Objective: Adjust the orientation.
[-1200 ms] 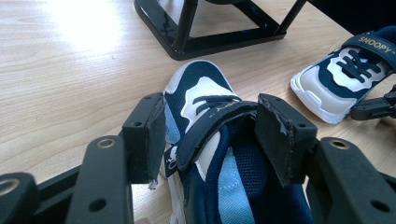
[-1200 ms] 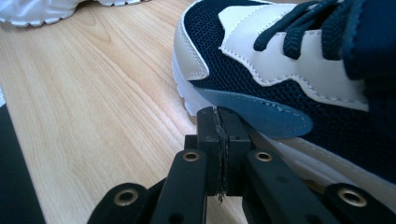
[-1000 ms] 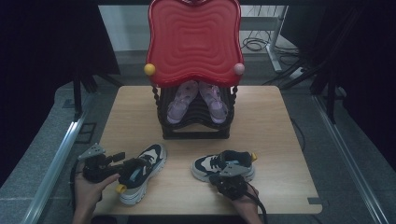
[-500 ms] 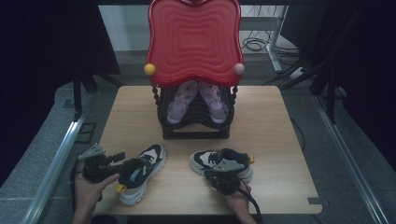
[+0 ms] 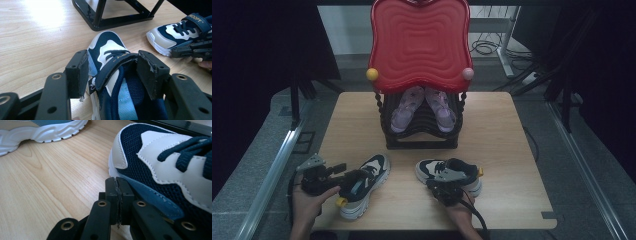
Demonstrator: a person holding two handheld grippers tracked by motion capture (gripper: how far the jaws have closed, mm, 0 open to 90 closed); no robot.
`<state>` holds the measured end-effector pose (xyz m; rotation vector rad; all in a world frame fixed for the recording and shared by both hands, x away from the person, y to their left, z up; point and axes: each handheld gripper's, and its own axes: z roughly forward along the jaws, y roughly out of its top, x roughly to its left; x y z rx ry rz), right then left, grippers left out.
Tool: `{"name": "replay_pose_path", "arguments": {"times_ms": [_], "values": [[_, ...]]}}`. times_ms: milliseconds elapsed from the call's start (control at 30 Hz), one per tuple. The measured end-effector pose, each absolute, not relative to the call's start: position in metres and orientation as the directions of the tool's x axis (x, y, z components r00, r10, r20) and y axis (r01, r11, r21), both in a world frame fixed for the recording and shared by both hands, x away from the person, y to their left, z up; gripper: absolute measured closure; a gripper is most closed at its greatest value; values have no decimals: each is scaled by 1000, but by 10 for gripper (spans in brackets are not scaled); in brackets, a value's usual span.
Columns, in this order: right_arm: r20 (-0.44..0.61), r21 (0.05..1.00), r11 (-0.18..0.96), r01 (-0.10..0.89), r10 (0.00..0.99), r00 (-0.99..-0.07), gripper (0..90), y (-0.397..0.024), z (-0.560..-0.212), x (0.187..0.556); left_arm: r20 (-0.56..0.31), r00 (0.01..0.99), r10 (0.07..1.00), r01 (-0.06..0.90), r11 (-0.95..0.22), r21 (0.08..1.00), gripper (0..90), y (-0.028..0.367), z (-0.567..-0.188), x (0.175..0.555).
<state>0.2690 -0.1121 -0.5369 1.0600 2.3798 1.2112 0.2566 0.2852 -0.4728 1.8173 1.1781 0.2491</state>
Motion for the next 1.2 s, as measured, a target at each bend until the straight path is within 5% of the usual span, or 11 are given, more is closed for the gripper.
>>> {"name": "replay_pose_path", "arguments": {"times_ms": [400, 700, 1200], "values": [[107, 843, 323, 431, 684, -721, 894, -129, -501, 259, -296, 517, 803, 613, -106, 783, 436, 287, -473, 256], [131, 908, 174, 380, 745, -654, 896, -189, -456, 267, -296, 519, 802, 618, -112, 778, 437, 285, -475, 258], [183, 885, 96, 455, 828, -531, 896, -265, -470, 299, -295, 519, 802, 620, -116, 776, 437, 285, -476, 258]]}}
